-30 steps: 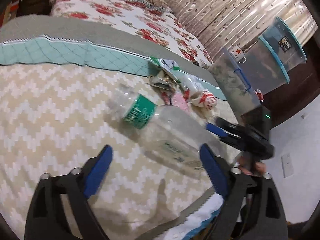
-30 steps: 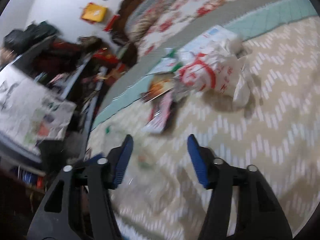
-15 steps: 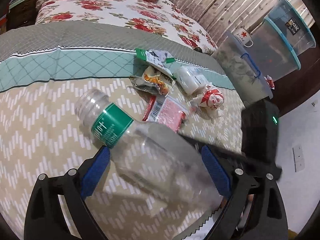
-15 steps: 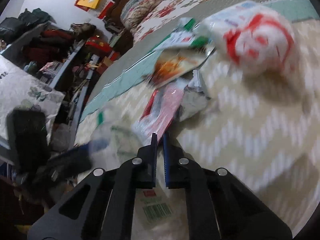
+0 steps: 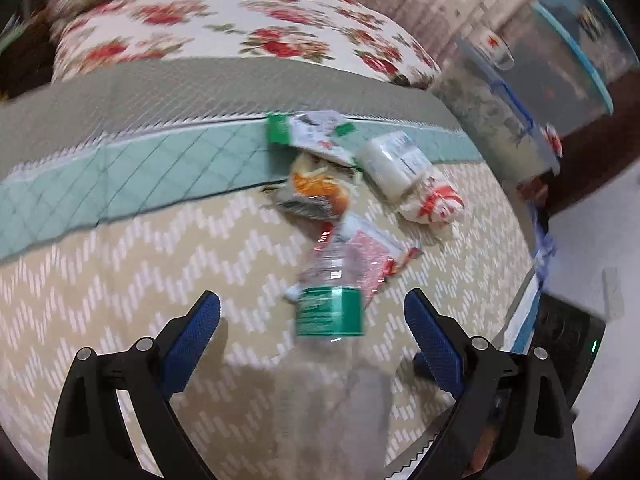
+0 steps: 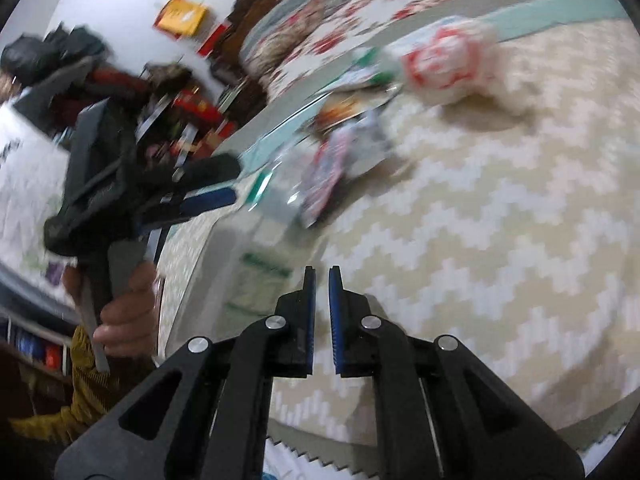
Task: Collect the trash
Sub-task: 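Grasp the clear green-label bottle with left tool while right tool grasps a red-white wrapper, then carry bottle and wrapper to the beige basket and open both tools, then move both open tools back over the bed, then grasp the green-white snack packet with left tool while right tool grasps the brown snack bag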
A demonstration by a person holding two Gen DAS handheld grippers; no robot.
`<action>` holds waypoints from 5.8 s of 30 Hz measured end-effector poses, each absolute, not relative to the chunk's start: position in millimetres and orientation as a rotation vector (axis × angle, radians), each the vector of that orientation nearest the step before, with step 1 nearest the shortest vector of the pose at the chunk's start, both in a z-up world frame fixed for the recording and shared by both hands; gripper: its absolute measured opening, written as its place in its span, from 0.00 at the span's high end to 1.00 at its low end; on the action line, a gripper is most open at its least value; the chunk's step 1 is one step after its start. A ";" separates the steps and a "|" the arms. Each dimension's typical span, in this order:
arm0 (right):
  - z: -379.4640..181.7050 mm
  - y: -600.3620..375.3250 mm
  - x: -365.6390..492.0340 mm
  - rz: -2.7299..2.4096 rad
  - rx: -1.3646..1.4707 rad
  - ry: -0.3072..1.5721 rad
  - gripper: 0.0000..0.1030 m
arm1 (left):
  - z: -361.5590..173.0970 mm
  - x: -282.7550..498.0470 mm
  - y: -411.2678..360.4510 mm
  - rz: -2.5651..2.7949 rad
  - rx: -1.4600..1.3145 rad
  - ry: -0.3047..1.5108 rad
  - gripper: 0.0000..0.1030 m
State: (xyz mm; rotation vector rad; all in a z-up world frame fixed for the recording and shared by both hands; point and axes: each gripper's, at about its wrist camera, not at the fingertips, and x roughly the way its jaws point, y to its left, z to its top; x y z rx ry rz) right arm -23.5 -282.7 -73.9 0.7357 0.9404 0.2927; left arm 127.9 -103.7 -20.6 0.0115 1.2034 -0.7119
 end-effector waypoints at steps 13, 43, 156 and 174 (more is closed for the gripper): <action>-69.2 -313.5 -12.3 0.198 0.774 0.860 0.17 | -45.0 104.4 -129.5 -0.732 0.272 1.207 0.57; -27.5 -380.0 -58.7 -0.027 0.607 0.694 0.81 | -2.4 81.3 -123.8 -0.793 0.004 1.208 0.63; -55.0 -283.5 9.3 0.437 0.652 0.899 0.33 | -45.9 88.5 24.5 -0.640 -0.281 1.086 0.21; -67.4 -226.7 66.4 0.425 0.431 0.966 0.81 | -56.0 67.8 -27.4 -0.518 0.047 1.038 1.00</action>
